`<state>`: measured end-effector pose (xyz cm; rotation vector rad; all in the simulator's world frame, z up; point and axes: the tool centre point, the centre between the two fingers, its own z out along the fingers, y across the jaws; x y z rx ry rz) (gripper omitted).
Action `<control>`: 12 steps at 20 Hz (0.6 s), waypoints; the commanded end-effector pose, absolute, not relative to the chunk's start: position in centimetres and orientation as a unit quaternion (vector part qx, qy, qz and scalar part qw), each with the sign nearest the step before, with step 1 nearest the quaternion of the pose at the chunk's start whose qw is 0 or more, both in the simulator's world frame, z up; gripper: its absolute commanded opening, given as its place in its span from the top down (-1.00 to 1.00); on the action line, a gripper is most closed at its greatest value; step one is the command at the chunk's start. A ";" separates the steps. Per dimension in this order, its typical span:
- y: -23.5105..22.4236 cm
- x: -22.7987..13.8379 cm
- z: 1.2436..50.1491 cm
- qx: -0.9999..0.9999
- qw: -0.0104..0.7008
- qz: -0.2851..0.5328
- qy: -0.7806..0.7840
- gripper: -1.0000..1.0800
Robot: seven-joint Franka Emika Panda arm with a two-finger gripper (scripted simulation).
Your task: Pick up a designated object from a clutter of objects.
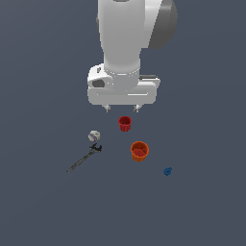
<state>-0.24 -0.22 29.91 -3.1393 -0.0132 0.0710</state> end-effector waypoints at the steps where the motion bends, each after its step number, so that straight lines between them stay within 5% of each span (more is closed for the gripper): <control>1: -0.2 -0.2 29.9 -1.000 0.001 0.023 -0.004 -0.92; 12: 2.0 -0.4 29.5 -0.999 0.002 0.033 -0.042 -0.92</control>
